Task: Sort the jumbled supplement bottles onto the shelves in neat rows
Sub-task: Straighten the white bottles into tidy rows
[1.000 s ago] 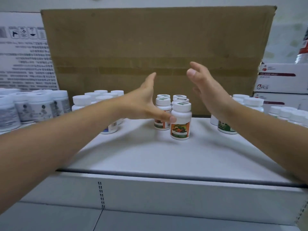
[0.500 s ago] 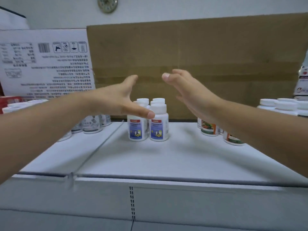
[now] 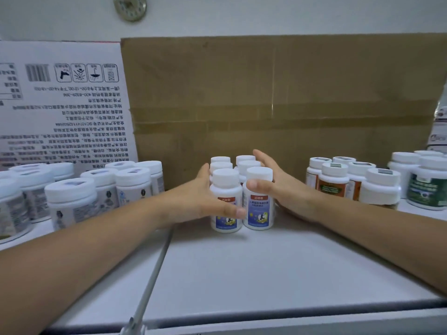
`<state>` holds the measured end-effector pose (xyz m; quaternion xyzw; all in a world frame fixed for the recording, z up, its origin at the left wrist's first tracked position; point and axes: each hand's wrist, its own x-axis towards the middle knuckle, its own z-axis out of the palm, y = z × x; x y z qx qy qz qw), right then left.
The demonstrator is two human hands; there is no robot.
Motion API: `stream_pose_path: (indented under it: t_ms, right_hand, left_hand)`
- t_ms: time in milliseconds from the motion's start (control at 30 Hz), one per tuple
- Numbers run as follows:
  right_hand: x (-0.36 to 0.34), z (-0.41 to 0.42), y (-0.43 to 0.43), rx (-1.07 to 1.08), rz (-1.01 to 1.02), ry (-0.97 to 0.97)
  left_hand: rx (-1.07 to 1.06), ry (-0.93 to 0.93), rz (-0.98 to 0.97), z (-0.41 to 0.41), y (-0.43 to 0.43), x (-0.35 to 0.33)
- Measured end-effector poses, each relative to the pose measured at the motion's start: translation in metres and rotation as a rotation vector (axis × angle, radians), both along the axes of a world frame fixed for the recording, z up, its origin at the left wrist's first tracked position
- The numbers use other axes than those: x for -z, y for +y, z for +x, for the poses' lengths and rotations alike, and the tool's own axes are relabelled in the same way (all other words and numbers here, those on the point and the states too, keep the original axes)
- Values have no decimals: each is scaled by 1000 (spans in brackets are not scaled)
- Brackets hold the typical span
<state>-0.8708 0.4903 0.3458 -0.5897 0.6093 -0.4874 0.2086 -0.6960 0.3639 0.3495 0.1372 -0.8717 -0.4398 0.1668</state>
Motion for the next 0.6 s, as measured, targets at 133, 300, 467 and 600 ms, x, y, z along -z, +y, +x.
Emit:
stream_pose_path:
  t_ms: [133, 300, 467, 600]
  right_hand:
    - [2, -1, -3, -46, 22, -33]
    - [4, -4, -5, -24, 21, -4]
    - [5, -8, -3, 24, 40, 65]
    - [6, -10, -3, 10, 31, 53]
  left_hand:
    - [50, 20, 22, -3, -7, 3]
    - [104, 28, 25, -6, -12, 7]
    - [158, 27, -22, -7, -8, 6]
    - [123, 22, -24, -7, -5, 8]
